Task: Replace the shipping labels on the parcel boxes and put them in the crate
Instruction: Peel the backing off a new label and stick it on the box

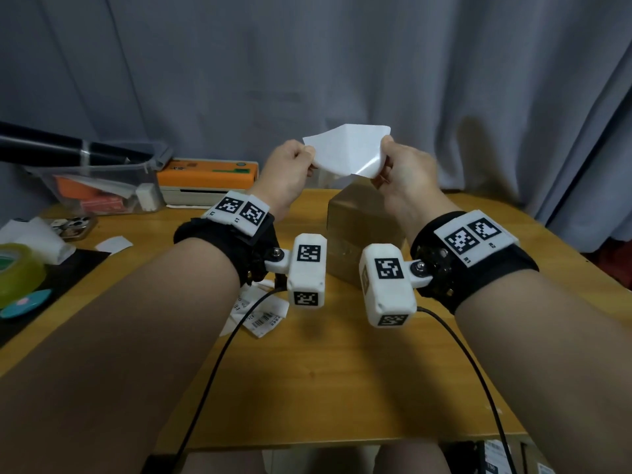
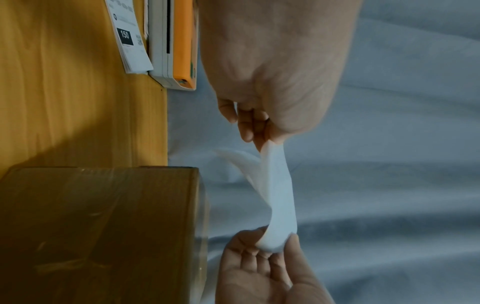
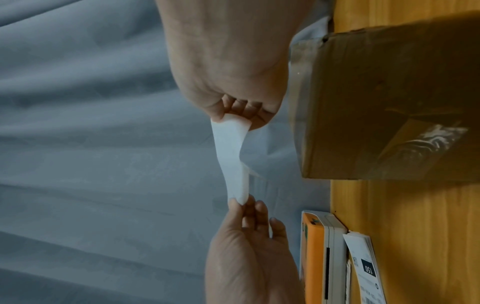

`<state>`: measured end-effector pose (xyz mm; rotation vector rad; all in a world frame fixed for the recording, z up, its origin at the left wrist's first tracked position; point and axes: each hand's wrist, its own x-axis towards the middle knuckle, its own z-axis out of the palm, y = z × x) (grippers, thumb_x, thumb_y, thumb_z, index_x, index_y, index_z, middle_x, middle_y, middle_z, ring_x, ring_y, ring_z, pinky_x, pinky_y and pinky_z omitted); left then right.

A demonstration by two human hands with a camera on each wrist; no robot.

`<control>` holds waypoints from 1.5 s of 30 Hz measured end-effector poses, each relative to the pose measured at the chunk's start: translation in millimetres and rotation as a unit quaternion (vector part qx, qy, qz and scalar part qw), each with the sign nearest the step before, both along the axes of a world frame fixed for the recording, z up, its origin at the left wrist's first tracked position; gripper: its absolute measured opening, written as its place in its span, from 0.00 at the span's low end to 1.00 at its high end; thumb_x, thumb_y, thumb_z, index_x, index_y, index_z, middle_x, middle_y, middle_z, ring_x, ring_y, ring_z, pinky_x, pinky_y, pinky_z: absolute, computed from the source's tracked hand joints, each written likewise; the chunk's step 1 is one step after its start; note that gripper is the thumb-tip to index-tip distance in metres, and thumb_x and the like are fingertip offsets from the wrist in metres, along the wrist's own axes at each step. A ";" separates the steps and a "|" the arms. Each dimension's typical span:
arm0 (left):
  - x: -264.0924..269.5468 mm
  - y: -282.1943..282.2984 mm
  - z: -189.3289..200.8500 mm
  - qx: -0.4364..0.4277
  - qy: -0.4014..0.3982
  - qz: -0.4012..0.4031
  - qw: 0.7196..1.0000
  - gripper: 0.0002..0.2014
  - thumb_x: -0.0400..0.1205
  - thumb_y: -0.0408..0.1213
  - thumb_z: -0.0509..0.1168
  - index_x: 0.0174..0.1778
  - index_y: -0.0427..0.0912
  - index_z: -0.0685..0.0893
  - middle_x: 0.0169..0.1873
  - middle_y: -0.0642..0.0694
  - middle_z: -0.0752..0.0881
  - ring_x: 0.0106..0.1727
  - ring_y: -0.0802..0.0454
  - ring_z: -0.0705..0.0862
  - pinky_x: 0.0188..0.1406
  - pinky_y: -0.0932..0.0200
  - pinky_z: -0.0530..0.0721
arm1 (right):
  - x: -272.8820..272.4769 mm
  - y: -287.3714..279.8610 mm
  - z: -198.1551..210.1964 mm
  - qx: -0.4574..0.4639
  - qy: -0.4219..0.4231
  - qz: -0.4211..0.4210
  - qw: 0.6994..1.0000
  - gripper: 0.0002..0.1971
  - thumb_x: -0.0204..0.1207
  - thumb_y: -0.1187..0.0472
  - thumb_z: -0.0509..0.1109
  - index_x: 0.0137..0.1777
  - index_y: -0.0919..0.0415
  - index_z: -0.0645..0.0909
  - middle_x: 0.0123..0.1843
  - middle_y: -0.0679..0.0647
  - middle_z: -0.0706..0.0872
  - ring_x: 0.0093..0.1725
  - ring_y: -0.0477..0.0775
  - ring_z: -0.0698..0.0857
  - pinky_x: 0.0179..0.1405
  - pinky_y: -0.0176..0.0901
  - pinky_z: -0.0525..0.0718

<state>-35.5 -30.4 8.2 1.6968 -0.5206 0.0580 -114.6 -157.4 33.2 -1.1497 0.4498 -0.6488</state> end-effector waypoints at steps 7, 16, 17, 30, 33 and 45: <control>11.5 9.6 -8.5 0.005 0.017 0.050 0.999 0.12 0.86 0.37 0.54 0.36 0.46 0.74 0.35 0.50 0.77 0.39 0.54 0.75 0.39 0.61 0.73 | -1.1 -6.7 -2.4 0.016 0.005 -0.019 1.000 0.10 0.78 0.65 0.69 0.35 0.63 0.79 0.34 0.57 0.83 0.34 0.52 0.83 0.34 0.42 0.84; 26.2 23.6 -15.4 0.199 -0.081 0.134 0.967 0.09 0.87 0.34 0.50 0.49 0.34 0.73 0.43 0.40 0.75 0.43 0.47 0.72 0.41 0.57 0.68 | -1.3 -17.1 -6.2 -0.001 0.011 -0.019 1.000 0.05 0.75 0.65 0.73 0.39 0.62 0.82 0.42 0.59 0.88 0.41 0.55 0.87 0.41 0.44 0.87; 28.1 23.9 -15.9 0.210 -0.077 0.142 0.964 0.09 0.87 0.34 0.50 0.49 0.33 0.74 0.44 0.38 0.76 0.43 0.46 0.73 0.41 0.57 0.69 | -2.0 -16.0 -6.7 -0.001 0.010 -0.020 1.000 0.05 0.76 0.65 0.72 0.39 0.61 0.82 0.40 0.57 0.87 0.38 0.53 0.87 0.37 0.42 0.87; 29.8 31.9 -21.3 0.326 -0.041 0.221 0.918 0.14 0.81 0.28 0.55 0.61 0.31 0.76 0.60 0.32 0.81 0.62 0.33 0.79 0.57 0.47 0.77 | -10.3 -15.1 -1.3 0.027 -0.015 -0.042 0.999 0.10 0.75 0.68 0.72 0.32 0.62 0.78 0.35 0.56 0.85 0.35 0.53 0.85 0.39 0.45 0.87; 26.7 35.4 -22.2 0.384 -0.081 0.254 0.884 0.13 0.79 0.28 0.56 0.58 0.36 0.77 0.59 0.36 0.82 0.63 0.36 0.78 0.61 0.46 0.73 | -10.8 -12.9 -1.7 0.028 -0.016 -0.047 0.998 0.09 0.75 0.67 0.73 0.33 0.61 0.80 0.37 0.56 0.86 0.38 0.54 0.86 0.47 0.50 0.88; 26.5 50.1 -26.1 0.417 -0.056 0.251 0.872 0.13 0.79 0.28 0.57 0.59 0.33 0.76 0.58 0.34 0.82 0.61 0.34 0.79 0.60 0.43 0.79 | -11.9 -12.8 -13.4 0.033 -0.055 -0.040 0.997 0.05 0.77 0.66 0.70 0.40 0.61 0.81 0.35 0.53 0.86 0.34 0.48 0.85 0.35 0.39 0.86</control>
